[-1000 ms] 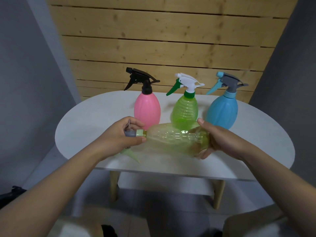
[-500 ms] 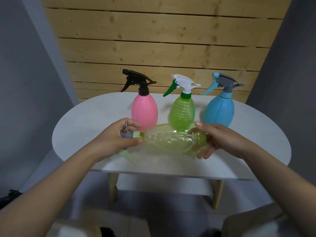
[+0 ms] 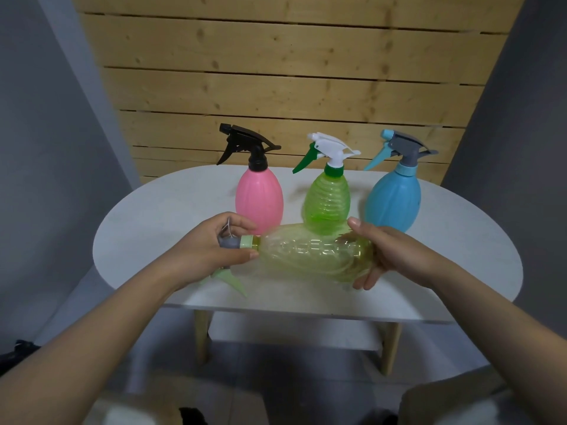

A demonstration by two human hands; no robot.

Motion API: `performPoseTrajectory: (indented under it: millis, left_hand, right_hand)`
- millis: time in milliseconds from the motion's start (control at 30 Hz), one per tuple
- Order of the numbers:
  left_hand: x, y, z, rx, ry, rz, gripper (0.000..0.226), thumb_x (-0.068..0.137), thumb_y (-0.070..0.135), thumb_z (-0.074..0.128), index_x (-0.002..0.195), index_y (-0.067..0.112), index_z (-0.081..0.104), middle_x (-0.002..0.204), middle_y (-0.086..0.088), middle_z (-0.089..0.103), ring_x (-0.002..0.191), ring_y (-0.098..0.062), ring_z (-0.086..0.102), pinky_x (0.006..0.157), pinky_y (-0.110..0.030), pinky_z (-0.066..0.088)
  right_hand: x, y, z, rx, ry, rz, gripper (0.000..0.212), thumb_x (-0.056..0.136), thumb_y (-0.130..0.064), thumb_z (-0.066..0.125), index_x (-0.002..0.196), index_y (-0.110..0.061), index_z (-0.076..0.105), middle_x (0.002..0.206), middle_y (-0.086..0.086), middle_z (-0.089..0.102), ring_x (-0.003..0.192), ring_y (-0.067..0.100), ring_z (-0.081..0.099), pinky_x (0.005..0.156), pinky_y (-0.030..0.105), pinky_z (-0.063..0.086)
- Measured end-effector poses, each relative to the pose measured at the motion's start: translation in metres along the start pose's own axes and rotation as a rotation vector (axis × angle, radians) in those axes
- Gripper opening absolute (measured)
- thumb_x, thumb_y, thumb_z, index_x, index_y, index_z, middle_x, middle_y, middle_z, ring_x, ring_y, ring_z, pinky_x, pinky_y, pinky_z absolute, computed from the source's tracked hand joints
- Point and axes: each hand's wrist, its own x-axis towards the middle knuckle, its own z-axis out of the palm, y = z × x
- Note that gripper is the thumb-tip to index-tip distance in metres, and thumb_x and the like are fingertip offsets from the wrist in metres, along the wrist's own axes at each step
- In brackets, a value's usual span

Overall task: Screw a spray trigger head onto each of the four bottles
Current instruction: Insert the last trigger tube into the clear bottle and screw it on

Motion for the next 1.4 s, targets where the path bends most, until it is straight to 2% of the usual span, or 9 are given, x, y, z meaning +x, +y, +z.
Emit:
performPoseTrajectory:
  millis: [133,267,467,567,667,800,1000,1167,1400]
  left_hand:
    - [0.002,-0.002,0.0,-0.062,0.048,-0.014,0.033,0.074,0.011,0.075,0.101,0.023,0.062,0.111,-0.001,0.064,0.084,-0.013,0.06,0.062,-0.024,0.048]
    - [0.002,0.0,-0.002,-0.104,0.053,-0.026,0.032,0.075,0.011,0.074,0.103,0.024,0.061,0.112,-0.001,0.063,0.072,-0.004,0.058,0.059,-0.019,0.047]
    - [0.0,-0.001,-0.003,-0.043,0.019,-0.022,0.034,0.073,0.016,0.076,0.103,0.024,0.061,0.115,-0.003,0.061,0.096,-0.02,0.061,0.069,-0.03,0.05]
    - [0.0,0.002,-0.003,-0.04,0.041,-0.021,0.035,0.074,0.014,0.075,0.104,0.025,0.061,0.112,-0.005,0.062,0.079,-0.01,0.062,0.059,-0.02,0.05]
    - [-0.001,0.007,-0.001,-0.056,0.066,-0.027,0.03,0.075,0.012,0.074,0.1,0.023,0.061,0.101,-0.006,0.06,0.051,0.004,0.055,0.044,-0.012,0.042]
    - [-0.004,0.013,0.0,-0.037,0.041,-0.031,0.022,0.075,0.012,0.074,0.089,0.016,0.059,0.076,-0.002,0.056,0.043,0.002,0.05,0.038,-0.011,0.036]
    - [-0.004,0.012,0.003,-0.01,0.009,-0.004,0.02,0.076,0.01,0.073,0.089,0.011,0.057,0.077,-0.005,0.057,0.044,0.002,0.049,0.041,-0.01,0.039]
    - [-0.003,0.008,0.003,0.035,0.014,0.011,0.028,0.075,0.015,0.074,0.097,0.007,0.058,0.103,-0.025,0.06,0.053,-0.003,0.052,0.049,-0.014,0.046]
    - [-0.004,0.009,0.001,0.053,0.016,0.03,0.026,0.074,0.017,0.074,0.095,0.017,0.059,0.095,-0.011,0.06,0.058,0.001,0.055,0.049,-0.011,0.045]
  right_hand:
    - [0.004,0.006,-0.001,0.086,-0.027,-0.104,0.084,0.063,-0.062,0.068,0.137,-0.031,0.043,0.127,0.003,0.062,0.104,0.019,0.069,0.091,0.039,0.055]
    - [0.002,0.0,-0.006,0.12,-0.018,-0.176,0.076,0.064,-0.022,0.078,0.133,-0.032,0.045,0.127,0.008,0.059,0.1,0.024,0.069,0.075,0.031,0.059]
    - [0.002,0.0,-0.002,-0.05,0.028,-0.016,0.075,0.066,-0.073,0.048,0.113,-0.016,0.062,0.086,0.025,0.073,0.063,0.029,0.071,0.057,0.03,0.056]
    - [0.002,0.002,-0.001,0.024,-0.014,-0.044,0.079,0.064,-0.073,0.057,0.124,-0.023,0.055,0.111,0.014,0.07,0.09,0.025,0.072,0.08,0.04,0.059]
    - [0.002,0.004,-0.003,0.053,-0.003,-0.132,0.077,0.069,-0.045,0.078,0.136,-0.033,0.043,0.127,0.002,0.06,0.111,0.016,0.063,0.085,0.035,0.057]
    - [0.001,0.001,-0.005,0.068,0.043,-0.115,0.07,0.063,-0.05,0.076,0.126,-0.026,0.056,0.105,0.007,0.071,0.087,0.023,0.071,0.065,0.033,0.058]
    - [0.002,-0.001,-0.002,0.061,0.035,-0.041,0.06,0.069,-0.062,0.058,0.106,-0.016,0.067,0.08,0.011,0.075,0.063,0.031,0.07,0.047,0.027,0.051]
    - [0.003,-0.002,-0.003,0.089,0.041,0.053,0.073,0.068,-0.065,0.061,0.113,-0.008,0.061,0.099,0.014,0.072,0.055,0.028,0.068,0.042,0.025,0.049]
    - [0.004,0.0,0.001,0.168,-0.007,0.094,0.07,0.068,-0.063,0.061,0.113,-0.01,0.062,0.093,0.018,0.071,0.059,0.029,0.068,0.047,0.026,0.052]
